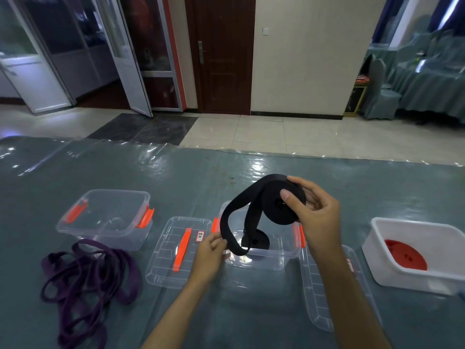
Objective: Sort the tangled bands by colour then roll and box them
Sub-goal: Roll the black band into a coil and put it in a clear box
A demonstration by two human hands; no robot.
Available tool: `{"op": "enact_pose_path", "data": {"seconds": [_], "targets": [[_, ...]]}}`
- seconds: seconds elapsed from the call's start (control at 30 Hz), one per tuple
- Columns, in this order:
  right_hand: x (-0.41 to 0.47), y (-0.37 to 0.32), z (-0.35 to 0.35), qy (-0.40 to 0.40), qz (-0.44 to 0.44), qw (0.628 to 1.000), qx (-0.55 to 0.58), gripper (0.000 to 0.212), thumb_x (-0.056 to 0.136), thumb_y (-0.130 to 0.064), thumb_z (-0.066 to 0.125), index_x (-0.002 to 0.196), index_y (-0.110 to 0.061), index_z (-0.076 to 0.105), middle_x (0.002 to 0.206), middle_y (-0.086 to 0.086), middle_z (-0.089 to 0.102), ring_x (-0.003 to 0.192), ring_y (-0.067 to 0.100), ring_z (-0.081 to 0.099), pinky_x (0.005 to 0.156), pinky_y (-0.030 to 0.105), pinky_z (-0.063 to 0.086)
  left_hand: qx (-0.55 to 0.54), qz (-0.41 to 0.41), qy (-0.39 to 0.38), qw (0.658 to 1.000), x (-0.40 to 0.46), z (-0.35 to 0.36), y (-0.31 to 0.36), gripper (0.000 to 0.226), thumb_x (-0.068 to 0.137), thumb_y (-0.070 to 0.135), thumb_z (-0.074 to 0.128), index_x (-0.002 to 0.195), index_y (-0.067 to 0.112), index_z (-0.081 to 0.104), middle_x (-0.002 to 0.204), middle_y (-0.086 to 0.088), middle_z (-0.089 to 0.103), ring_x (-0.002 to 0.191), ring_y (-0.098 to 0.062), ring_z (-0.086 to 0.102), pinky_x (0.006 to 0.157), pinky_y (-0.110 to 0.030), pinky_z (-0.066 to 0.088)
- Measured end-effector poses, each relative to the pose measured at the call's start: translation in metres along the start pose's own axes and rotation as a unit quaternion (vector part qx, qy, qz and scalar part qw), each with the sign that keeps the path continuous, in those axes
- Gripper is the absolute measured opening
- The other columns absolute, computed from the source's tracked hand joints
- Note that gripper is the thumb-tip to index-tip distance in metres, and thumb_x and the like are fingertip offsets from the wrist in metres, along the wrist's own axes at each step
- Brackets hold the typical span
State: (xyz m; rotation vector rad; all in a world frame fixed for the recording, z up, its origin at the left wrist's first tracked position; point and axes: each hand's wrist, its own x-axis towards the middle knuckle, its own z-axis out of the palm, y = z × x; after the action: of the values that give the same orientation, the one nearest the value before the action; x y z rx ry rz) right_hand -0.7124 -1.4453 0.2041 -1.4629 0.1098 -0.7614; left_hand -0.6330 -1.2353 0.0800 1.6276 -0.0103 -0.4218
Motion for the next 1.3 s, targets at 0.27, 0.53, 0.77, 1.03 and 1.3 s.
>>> {"op": "enact_pose_path", "data": {"seconds": [0.27,0.53,0.77,1.03,1.3], "targets": [[-0.002,0.016,-0.015,0.132,0.042,0.990,0.011,0.025,0.089,-0.020,0.084,0.110,-0.034,0.080,0.101,-0.002,0.083,0.097,0.018,0.080,0.088,0.051,0.065,-0.190,-0.060,-0.008,0.980,-0.001,-0.027,0.028,0.018,0.095,0.018,0.061,0.108,0.014,0.072,0.094,-0.008,0.074,0.100,-0.019,0.068,0.103,-0.051,0.054],[-0.006,0.025,-0.021,0.139,0.061,0.988,0.007,0.027,0.089,-0.020,0.085,0.112,-0.033,0.080,0.101,-0.001,0.083,0.097,0.018,0.080,0.085,0.047,0.066,-0.351,-0.053,-0.090,0.930,0.000,-0.051,0.028,0.027,0.085,0.016,0.048,0.072,0.017,0.072,0.091,-0.007,0.072,0.095,-0.021,0.066,0.098,-0.053,0.045],[-0.015,0.020,-0.021,0.063,0.028,0.998,0.003,0.030,0.088,-0.018,0.083,0.114,-0.032,0.079,0.110,0.001,0.081,0.105,0.020,0.078,0.090,0.038,0.064,-0.076,-0.063,-0.027,0.995,0.005,-0.062,0.008,0.038,0.095,-0.001,0.046,0.109,0.014,0.078,0.110,-0.012,0.078,0.108,-0.029,0.070,0.088,-0.039,0.056],[-0.017,-0.002,-0.009,-0.089,-0.002,0.996,-0.032,0.032,0.081,-0.025,0.084,0.112,-0.035,0.080,0.111,0.001,0.081,0.105,0.019,0.077,0.092,0.033,0.062,0.184,0.229,-0.106,0.950,-0.022,-0.014,0.101,0.053,0.094,0.074,0.056,0.141,0.049,0.056,0.138,0.036,0.057,0.130,0.017,0.050,0.108,-0.018,0.041],[-0.014,-0.014,-0.007,-0.146,0.025,0.988,-0.045,0.046,0.078,-0.036,0.091,0.122,-0.039,0.076,0.116,-0.003,0.080,0.110,0.018,0.076,0.093,0.034,0.062,0.060,0.284,-0.203,0.935,-0.016,0.004,0.127,0.027,0.085,0.031,0.086,0.111,0.027,0.079,0.111,0.005,0.076,0.113,-0.018,0.073,0.098,-0.031,0.057]]}}
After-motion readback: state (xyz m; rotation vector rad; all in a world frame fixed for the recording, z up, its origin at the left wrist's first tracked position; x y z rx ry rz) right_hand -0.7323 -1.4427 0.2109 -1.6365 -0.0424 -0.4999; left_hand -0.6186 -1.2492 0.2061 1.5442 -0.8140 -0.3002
